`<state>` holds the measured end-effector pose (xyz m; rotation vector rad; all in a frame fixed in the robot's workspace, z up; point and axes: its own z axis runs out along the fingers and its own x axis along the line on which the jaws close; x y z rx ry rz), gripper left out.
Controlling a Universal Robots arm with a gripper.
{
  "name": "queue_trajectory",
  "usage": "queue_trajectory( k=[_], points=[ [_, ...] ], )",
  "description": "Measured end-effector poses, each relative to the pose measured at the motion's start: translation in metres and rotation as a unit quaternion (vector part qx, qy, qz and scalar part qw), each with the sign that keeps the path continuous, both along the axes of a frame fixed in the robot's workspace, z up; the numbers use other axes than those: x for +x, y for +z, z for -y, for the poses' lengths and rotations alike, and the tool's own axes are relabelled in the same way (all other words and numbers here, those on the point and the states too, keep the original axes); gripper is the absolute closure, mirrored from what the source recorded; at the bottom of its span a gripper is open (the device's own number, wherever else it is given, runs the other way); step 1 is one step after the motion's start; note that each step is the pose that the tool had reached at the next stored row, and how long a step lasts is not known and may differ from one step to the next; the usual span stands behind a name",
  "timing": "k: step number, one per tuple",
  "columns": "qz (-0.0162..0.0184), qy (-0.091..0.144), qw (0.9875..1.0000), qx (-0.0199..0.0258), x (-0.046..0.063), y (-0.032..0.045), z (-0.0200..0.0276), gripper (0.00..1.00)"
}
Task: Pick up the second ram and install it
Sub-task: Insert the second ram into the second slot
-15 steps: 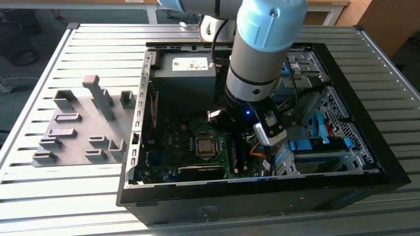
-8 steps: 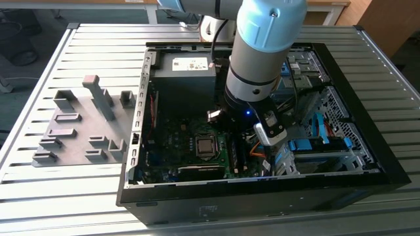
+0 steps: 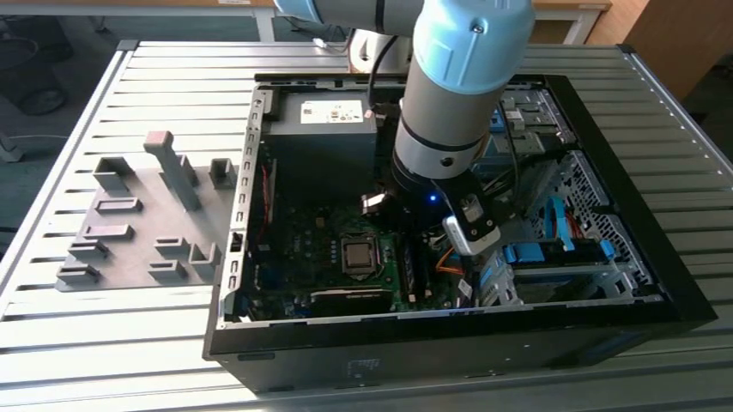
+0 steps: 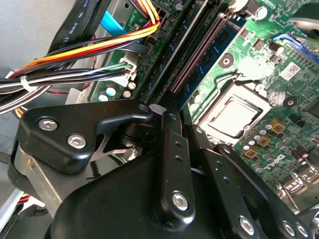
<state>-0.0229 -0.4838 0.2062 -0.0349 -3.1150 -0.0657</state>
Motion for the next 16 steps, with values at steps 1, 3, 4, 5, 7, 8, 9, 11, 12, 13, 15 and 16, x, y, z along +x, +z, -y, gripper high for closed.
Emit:
queue_trajectory(
  k=[1, 3, 4, 5, 7, 8, 9, 11, 12, 13, 15, 16],
  points=[
    [0.0, 0.0, 1.0, -0.0003, 0.0, -0.0001, 0.0, 0.86],
    [0.0001, 0.001, 1.0, -0.0009, 0.0001, 0.0, 0.0, 0.86],
    [0.0, 0.001, 1.0, -0.0011, 0.0001, 0.0003, 0.0, 0.86],
    [0.0, 0.001, 1.0, -0.0011, 0.0, 0.0005, 0.0, 0.86],
    [0.0, 0.001, 1.0, -0.0012, 0.0, 0.0007, -0.0001, 0.86],
    [-0.0001, 0.002, 1.0, -0.0012, 0.0, 0.0008, -0.0001, 0.86],
    [0.0, 0.002, 1.0, -0.0012, 0.0001, 0.0007, -0.0004, 0.86],
    [-0.0001, 0.002, 1.0, -0.0012, 0.0001, 0.0008, -0.0006, 0.86],
    [-0.0001, 0.002, 1.0, -0.0012, 0.0001, 0.0007, -0.0006, 0.86],
    [-0.0001, 0.002, 1.0, -0.0012, 0.0001, 0.0007, -0.0006, 0.86],
    [0.0, 0.003, 1.0, -0.0011, 0.0001, 0.0, -0.0007, 0.86],
    [0.0, 0.003, 1.0, -0.0011, 0.0001, -0.0004, -0.0007, 0.86]
  ],
)
